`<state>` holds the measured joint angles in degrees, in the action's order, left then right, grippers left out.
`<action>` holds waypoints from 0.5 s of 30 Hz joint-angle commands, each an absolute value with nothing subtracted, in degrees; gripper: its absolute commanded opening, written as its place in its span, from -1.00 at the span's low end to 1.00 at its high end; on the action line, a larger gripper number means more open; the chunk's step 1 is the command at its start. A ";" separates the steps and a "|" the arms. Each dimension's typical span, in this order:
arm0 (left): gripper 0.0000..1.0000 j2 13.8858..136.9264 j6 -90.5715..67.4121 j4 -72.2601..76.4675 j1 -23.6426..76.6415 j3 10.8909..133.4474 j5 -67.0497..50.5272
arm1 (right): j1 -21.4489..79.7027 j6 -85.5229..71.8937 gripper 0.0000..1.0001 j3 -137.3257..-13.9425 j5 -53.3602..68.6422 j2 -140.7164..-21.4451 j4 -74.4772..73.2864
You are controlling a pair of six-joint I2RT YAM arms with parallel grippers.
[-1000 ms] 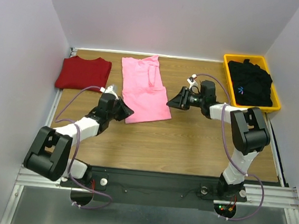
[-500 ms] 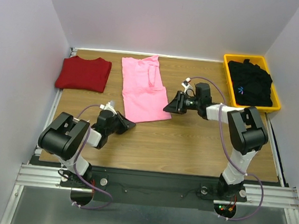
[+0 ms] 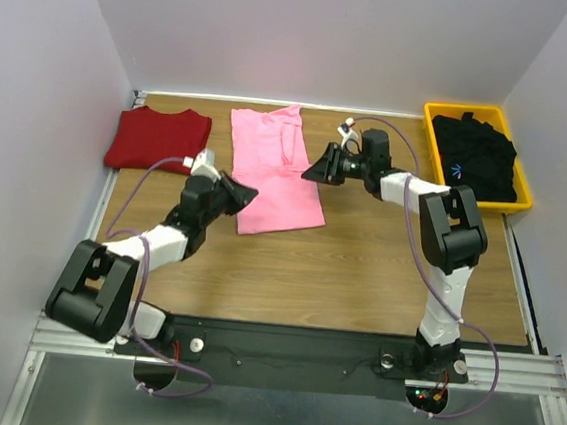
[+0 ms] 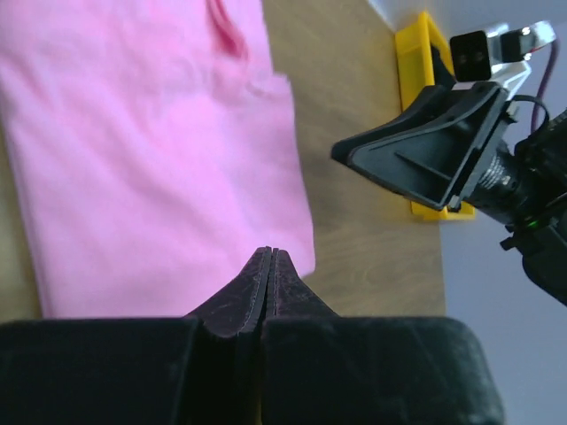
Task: Fold and stack the t-shirts
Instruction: Fold the tshirt
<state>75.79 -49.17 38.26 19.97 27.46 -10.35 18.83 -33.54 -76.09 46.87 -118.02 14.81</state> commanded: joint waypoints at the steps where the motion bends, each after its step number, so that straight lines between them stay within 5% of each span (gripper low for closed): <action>1: -0.91 83.55 -42.55 33.31 18.03 36.79 -9.92 | 18.90 -34.54 -0.21 -84.54 45.79 -122.76 15.38; 15: -0.91 104.49 -37.27 27.34 14.51 52.91 -10.37 | 18.72 -34.72 -0.20 -100.10 52.92 -138.06 13.97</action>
